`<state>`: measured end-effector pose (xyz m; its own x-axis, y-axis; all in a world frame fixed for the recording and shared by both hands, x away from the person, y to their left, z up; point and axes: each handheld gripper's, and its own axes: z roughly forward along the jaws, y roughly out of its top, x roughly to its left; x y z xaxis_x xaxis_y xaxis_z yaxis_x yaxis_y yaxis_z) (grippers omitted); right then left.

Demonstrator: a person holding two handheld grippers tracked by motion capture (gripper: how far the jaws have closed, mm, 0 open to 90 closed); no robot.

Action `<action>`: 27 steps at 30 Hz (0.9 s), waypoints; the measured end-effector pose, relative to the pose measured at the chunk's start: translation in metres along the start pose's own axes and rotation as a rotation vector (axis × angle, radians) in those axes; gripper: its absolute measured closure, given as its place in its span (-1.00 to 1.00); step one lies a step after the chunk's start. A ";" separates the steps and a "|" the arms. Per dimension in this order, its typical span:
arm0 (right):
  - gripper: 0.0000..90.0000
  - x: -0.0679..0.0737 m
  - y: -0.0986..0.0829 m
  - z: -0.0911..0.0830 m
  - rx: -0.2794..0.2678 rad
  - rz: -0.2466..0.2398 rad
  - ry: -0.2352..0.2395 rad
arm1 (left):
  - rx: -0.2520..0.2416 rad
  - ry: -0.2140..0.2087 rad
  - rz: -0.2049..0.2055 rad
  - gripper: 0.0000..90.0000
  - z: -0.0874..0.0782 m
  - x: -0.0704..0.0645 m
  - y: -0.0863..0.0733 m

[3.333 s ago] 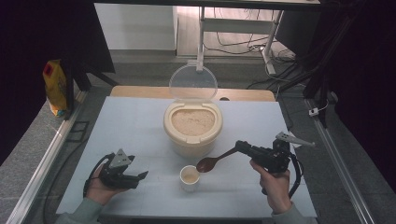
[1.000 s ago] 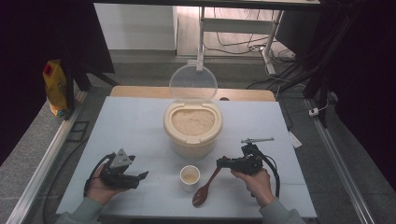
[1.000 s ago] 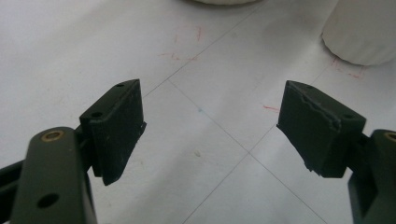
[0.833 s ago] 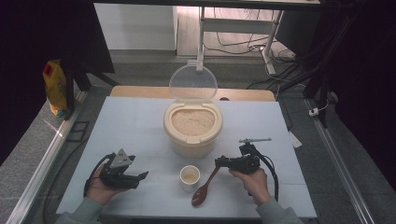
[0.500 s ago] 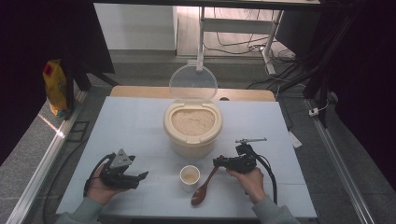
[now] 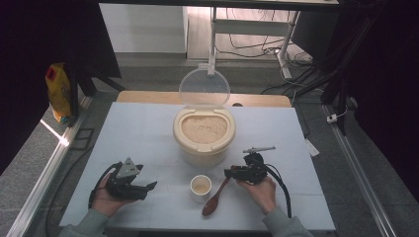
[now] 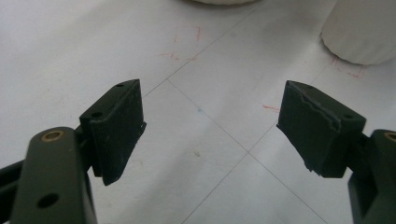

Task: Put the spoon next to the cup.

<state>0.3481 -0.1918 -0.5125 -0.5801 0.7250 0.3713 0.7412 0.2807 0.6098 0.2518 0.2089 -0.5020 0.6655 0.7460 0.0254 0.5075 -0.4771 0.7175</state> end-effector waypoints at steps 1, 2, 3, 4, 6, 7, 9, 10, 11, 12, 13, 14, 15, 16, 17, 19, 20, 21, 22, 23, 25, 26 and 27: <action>0.20 0.001 0.000 0.001 0.003 -0.015 -0.019 | 0.000 0.000 0.000 -0.51 0.000 0.000 0.000; 0.18 0.002 0.000 0.002 0.002 -0.030 -0.036 | 0.000 0.000 0.001 -0.51 0.000 0.000 0.000; 0.16 0.003 0.000 0.002 0.007 -0.045 -0.053 | 0.000 0.000 0.001 -0.51 0.000 0.000 0.000; 0.16 0.003 0.000 0.003 -0.002 -0.053 -0.063 | 0.000 0.000 0.001 -0.51 0.000 0.000 0.000; 0.15 0.003 0.000 0.004 -0.004 -0.055 -0.068 | 0.000 0.000 0.001 -0.51 0.000 0.000 0.000; 0.14 0.003 0.000 0.004 -0.005 -0.056 -0.072 | 0.000 -0.001 0.002 -0.51 0.000 0.000 0.000; 0.08 0.003 0.000 0.005 -0.005 -0.068 -0.085 | 0.000 -0.001 0.001 -0.51 0.000 0.000 0.000; 0.04 0.004 0.000 0.006 -0.005 -0.077 -0.103 | 0.000 0.000 0.001 -0.51 0.000 0.000 0.000; 0.00 0.005 0.000 0.006 -0.002 -0.085 -0.112 | 0.001 0.000 0.002 -0.51 0.000 0.000 0.000; -0.01 0.005 0.000 0.006 -0.007 -0.088 -0.119 | 0.001 0.000 0.003 -0.51 0.000 0.000 0.000; -0.02 0.004 0.001 0.006 -0.010 -0.090 -0.125 | 0.001 0.000 0.004 -0.51 -0.001 0.000 0.000; -0.03 0.004 0.001 0.005 -0.026 -0.093 -0.134 | 0.000 0.001 0.004 -0.51 -0.001 0.000 0.000; -0.04 0.003 0.002 0.004 -0.039 -0.097 -0.132 | 0.000 0.001 0.004 -0.51 -0.001 0.000 0.000; -0.04 0.002 0.003 0.003 -0.047 -0.097 -0.130 | -0.001 0.001 0.003 -0.51 -0.001 0.000 0.000; -0.05 0.002 0.003 0.002 -0.046 -0.098 -0.127 | -0.002 0.001 0.003 -0.51 -0.001 0.000 0.000; -0.06 0.001 0.003 -0.001 -0.056 -0.106 -0.123 | -0.003 0.001 0.002 -0.51 -0.001 0.000 0.000; -0.07 0.001 0.002 -0.003 -0.060 -0.116 -0.121 | -0.004 0.001 0.000 -0.51 -0.001 0.000 -0.001; -0.06 0.001 0.001 -0.005 -0.063 -0.130 -0.118 | -0.005 0.001 0.000 -0.51 -0.001 0.000 -0.001; -0.05 0.001 0.000 -0.008 -0.073 -0.145 -0.110 | -0.005 0.002 -0.002 -0.51 -0.002 0.000 -0.001; -0.05 0.000 -0.001 -0.012 -0.082 -0.161 -0.106 | -0.007 0.000 -0.004 -0.51 -0.002 -0.001 -0.001; -0.05 -0.001 -0.005 -0.019 -0.099 -0.194 -0.115 | -0.011 -0.003 -0.005 -0.51 -0.004 -0.002 -0.001; -0.05 -0.003 -0.007 -0.023 -0.110 -0.205 -0.110 | -0.014 -0.003 -0.006 -0.51 -0.004 -0.002 -0.001; -0.05 -0.004 -0.009 -0.028 -0.115 -0.214 -0.110 | -0.018 -0.003 -0.007 -0.51 -0.005 -0.002 -0.001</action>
<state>0.3345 -0.2149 -0.5001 -0.6749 0.7224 0.1505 0.5581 0.3663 0.7445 0.2466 0.2102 -0.4996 0.6632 0.7482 0.0183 0.5025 -0.4632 0.7300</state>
